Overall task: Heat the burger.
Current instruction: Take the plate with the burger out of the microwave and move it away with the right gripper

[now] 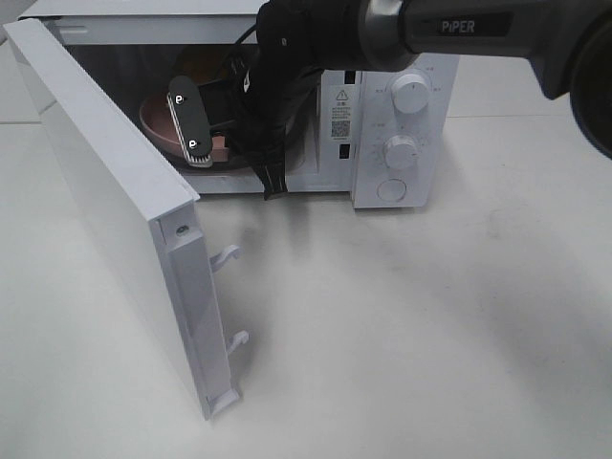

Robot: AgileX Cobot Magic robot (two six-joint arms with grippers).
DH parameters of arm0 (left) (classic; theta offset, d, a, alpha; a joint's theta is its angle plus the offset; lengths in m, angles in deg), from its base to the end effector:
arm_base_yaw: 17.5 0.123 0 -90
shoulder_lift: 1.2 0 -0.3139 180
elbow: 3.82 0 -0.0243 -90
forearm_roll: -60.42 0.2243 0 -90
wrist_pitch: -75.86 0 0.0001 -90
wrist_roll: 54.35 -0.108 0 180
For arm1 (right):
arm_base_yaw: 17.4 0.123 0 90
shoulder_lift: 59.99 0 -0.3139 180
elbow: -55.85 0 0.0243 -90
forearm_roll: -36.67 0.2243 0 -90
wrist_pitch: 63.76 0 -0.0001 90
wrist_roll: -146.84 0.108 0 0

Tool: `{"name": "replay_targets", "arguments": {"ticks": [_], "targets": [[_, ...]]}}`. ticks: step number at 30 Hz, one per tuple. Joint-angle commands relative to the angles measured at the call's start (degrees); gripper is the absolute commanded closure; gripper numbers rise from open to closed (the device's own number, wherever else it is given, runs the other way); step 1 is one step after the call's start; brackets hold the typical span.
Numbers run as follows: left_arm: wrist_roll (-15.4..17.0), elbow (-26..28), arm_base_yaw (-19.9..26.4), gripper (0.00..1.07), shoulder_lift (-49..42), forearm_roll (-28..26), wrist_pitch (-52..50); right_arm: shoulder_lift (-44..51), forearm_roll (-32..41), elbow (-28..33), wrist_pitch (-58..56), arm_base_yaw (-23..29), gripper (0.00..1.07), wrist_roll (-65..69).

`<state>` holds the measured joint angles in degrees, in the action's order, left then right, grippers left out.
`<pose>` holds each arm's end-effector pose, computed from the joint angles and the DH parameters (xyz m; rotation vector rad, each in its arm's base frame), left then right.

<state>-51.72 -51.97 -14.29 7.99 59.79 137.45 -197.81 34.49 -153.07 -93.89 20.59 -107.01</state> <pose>-0.0396 -0.0033 0.2623 -0.1052 2.0730 -0.0070 0.4138 0.3206 0.2025 -2.0483 1.3476 -0.3186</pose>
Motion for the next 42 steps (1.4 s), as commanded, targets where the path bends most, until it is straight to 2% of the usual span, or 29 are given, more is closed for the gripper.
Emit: {"name": "replay_targets", "arguments": {"ticks": [1, 3, 10, 14, 28, 40, 42], "targets": [[-0.11, -0.17, 0.11, 0.15, -0.06, -0.11, -0.52, 2.86, 0.52, 2.29, 6.47, 0.17, 1.07, -2.58], [-0.11, -0.17, 0.11, 0.15, -0.06, -0.11, -0.52, 4.64, 1.26, 5.67, 9.45, 0.17, 1.07, -3.67], [-0.11, -0.17, 0.11, 0.15, -0.06, -0.11, -0.52, 7.73, 1.66, 11.75, 13.92, 0.17, 1.07, -4.53], [-0.11, -0.17, 0.11, 0.15, -0.06, -0.11, -0.52, 11.17, 1.89, 17.99, 17.99, 0.00, 1.07, -5.27], [-0.11, -0.17, 0.11, 0.15, -0.06, -0.11, -0.52, 19.54, 8.94, 30.77, 21.43, -1.32, 1.07, -15.24], [-0.11, -0.17, 0.11, 0.15, -0.06, -0.11, -0.52, 26.24, 10.26, 40.79, 24.52, -1.32, 1.07, -17.13], [-0.11, -0.17, 0.11, 0.15, -0.06, -0.11, -0.52, 28.88, 10.43, 44.06, 24.98, -1.15, 1.07, -17.13]]}}
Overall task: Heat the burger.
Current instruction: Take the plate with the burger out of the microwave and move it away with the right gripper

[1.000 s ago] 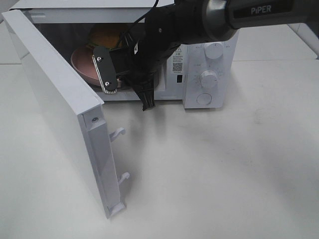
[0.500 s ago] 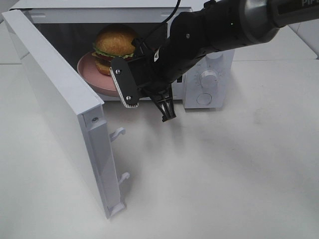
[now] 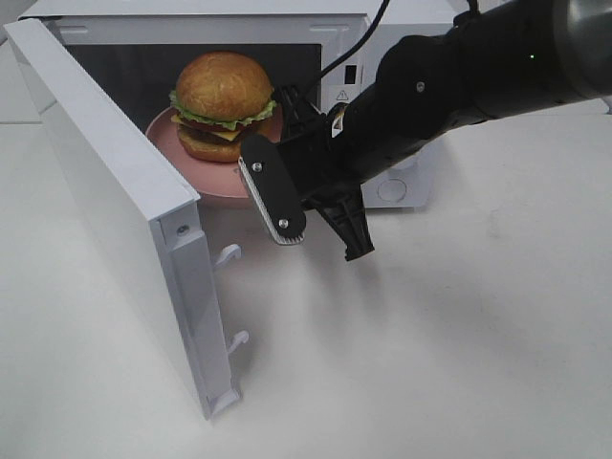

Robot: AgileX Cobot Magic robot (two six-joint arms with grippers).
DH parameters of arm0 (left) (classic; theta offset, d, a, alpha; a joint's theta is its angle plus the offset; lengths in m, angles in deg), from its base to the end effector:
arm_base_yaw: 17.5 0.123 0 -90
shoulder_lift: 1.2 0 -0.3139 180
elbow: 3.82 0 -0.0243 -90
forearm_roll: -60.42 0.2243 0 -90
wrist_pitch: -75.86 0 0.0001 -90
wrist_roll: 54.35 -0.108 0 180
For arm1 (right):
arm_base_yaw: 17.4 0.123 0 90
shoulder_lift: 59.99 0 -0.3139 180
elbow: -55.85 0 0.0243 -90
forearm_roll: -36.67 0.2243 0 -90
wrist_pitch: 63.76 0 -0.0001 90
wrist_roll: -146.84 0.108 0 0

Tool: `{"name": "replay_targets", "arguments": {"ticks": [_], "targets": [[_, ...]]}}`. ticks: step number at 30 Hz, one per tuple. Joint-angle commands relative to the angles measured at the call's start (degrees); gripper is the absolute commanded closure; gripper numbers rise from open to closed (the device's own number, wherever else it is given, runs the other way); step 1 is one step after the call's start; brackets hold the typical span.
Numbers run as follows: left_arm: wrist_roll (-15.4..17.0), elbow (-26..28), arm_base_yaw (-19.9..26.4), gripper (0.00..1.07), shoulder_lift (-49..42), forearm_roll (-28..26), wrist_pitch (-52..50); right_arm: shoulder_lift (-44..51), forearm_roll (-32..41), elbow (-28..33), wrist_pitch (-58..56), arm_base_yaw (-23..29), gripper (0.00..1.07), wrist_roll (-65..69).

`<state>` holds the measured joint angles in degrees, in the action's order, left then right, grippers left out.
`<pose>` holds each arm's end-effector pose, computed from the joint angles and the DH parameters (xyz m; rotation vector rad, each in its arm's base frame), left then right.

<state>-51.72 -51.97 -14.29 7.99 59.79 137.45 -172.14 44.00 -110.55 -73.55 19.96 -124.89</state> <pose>-0.0396 -0.0033 0.2623 -0.1052 2.0730 -0.0070 0.3088 0.2387 0.2254 -2.0989 1.1545 -0.3685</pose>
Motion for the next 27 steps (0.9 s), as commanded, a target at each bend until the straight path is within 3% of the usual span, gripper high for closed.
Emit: {"name": "replay_targets", "arguments": {"ticks": [1, 27], "targets": [[-0.11, -0.17, 0.11, 0.15, -0.06, -0.11, -0.52, 3.21, 0.92, 1.55, 4.64, -0.52, 1.07, 0.74], [-0.11, -0.17, 0.11, 0.15, -0.06, -0.11, -0.52, 24.41, 0.92, 22.92, 5.67, 2.18, 1.07, 1.20]]}}
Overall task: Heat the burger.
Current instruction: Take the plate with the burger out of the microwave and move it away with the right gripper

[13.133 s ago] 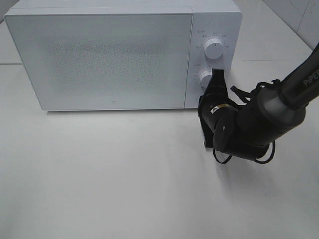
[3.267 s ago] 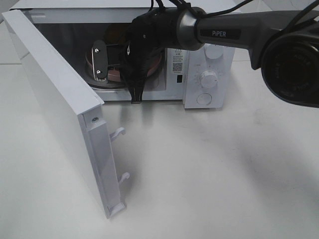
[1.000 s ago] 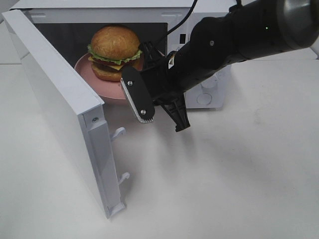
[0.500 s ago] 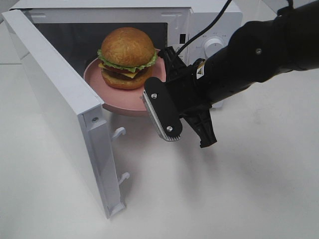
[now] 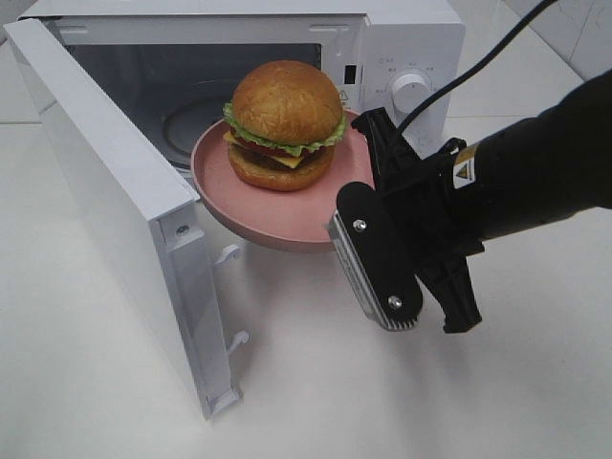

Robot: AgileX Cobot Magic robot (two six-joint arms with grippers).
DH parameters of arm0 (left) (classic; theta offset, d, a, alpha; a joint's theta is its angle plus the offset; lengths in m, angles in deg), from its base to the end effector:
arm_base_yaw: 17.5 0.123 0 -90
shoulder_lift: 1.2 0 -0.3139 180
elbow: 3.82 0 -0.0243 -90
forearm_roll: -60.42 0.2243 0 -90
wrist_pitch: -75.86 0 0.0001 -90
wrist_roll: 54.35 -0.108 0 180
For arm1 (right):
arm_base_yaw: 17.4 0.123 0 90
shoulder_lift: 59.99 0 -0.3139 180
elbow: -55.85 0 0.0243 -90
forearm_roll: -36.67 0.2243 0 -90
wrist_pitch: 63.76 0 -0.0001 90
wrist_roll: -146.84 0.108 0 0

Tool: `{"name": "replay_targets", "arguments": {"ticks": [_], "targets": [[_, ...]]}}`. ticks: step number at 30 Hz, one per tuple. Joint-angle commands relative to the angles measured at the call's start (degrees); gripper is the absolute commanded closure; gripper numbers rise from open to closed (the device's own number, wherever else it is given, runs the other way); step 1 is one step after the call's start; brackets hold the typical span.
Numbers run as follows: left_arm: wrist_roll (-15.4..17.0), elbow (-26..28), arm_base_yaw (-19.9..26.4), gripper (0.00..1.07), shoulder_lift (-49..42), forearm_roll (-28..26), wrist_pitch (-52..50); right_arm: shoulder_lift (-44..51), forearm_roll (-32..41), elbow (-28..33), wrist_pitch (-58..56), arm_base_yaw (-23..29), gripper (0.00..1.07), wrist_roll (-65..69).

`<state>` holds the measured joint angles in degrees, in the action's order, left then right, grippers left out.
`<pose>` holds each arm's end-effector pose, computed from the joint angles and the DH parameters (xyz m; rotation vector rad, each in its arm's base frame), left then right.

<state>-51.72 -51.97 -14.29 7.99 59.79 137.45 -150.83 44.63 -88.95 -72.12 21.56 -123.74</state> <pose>-0.0396 -0.0033 0.2623 -0.1052 2.0730 -0.0070 0.2144 0.1762 0.2490 -2.0757 1.1470 -0.3499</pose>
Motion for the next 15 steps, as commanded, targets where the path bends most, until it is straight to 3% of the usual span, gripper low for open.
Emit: {"name": "replay_targets", "arguments": {"ticks": [1, 15], "targets": [[-0.11, -0.17, 0.11, 0.15, -0.06, -0.11, -0.52, 4.93, 0.29, 2.92, 4.07, 0.57, 1.07, 0.23], [-0.11, -0.17, 0.11, 0.15, -0.06, -0.11, -0.52, 17.53, -0.11, 11.63, -0.92, 0.57, 1.07, 2.29]]}}
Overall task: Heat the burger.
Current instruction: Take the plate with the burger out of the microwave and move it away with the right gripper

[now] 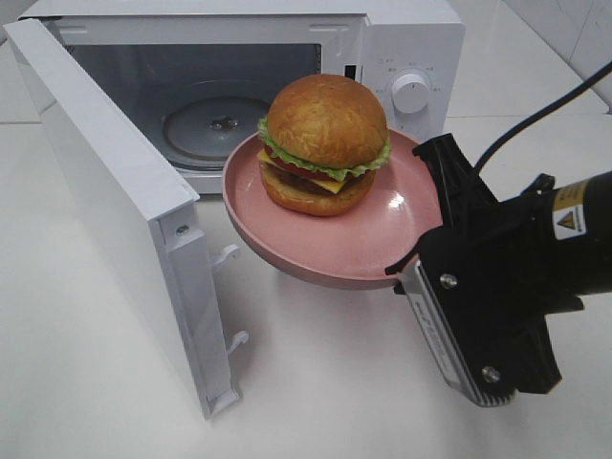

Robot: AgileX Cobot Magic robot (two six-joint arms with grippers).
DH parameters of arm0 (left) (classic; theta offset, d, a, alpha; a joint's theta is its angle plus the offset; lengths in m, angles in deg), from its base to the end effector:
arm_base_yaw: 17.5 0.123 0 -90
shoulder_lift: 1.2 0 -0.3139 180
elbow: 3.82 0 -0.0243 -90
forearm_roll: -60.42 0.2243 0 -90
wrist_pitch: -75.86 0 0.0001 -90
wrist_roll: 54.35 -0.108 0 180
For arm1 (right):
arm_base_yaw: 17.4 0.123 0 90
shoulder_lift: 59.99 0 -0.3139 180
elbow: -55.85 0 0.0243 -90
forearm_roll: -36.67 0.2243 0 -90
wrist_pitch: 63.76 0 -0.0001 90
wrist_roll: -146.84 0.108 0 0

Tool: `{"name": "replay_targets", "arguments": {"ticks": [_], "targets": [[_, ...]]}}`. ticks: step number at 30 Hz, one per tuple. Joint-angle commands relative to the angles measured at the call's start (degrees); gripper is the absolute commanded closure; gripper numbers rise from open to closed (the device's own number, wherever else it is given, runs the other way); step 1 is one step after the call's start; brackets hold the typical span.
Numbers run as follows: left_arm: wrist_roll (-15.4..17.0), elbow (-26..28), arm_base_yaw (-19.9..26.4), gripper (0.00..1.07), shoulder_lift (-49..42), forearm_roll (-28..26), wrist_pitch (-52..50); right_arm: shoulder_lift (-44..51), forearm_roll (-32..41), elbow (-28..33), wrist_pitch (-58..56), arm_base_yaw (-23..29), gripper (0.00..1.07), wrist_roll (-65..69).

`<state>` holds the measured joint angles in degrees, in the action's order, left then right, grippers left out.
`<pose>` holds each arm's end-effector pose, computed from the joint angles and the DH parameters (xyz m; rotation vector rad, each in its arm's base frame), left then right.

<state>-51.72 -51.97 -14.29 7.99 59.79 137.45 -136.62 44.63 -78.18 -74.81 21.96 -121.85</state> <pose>-0.0396 -0.0033 0.2623 -0.1052 2.0730 -0.0070 0.1587 0.1339 0.2536 -2.0478 1.1612 -0.3288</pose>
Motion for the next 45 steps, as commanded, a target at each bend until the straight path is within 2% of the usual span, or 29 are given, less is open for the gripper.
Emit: {"name": "replay_targets", "arguments": {"ticks": [1, 7, 26, 34, 36, 45], "targets": [[-0.11, -0.17, 0.11, 0.15, -0.06, -0.11, -0.52, 5.16, -0.23, 1.78, 0.74, 0.17, 1.07, 1.20], [-0.11, -0.17, 0.11, 0.15, -0.06, -0.11, -0.52, 9.80, -3.09, 3.50, -3.61, 0.17, 1.07, 3.67], [-0.11, -0.17, 0.11, 0.15, -0.06, -0.11, -0.52, 25.55, -22.57, 3.84, -20.97, 0.11, 1.07, 29.05], [-0.11, -0.17, 0.11, 0.15, -0.06, -0.11, -0.52, 25.95, -29.56, 3.84, -26.18, 0.11, 1.07, 39.42], [-0.11, -0.17, 0.11, 0.15, -0.06, -0.11, -0.52, 25.90, -35.07, 3.84, -28.48, 0.11, 1.07, 47.61], [-0.11, -0.17, 0.11, 0.15, -0.06, -0.11, -0.52, 25.90, -42.51, 3.84, -34.61, 0.11, 1.07, 60.45]]}}
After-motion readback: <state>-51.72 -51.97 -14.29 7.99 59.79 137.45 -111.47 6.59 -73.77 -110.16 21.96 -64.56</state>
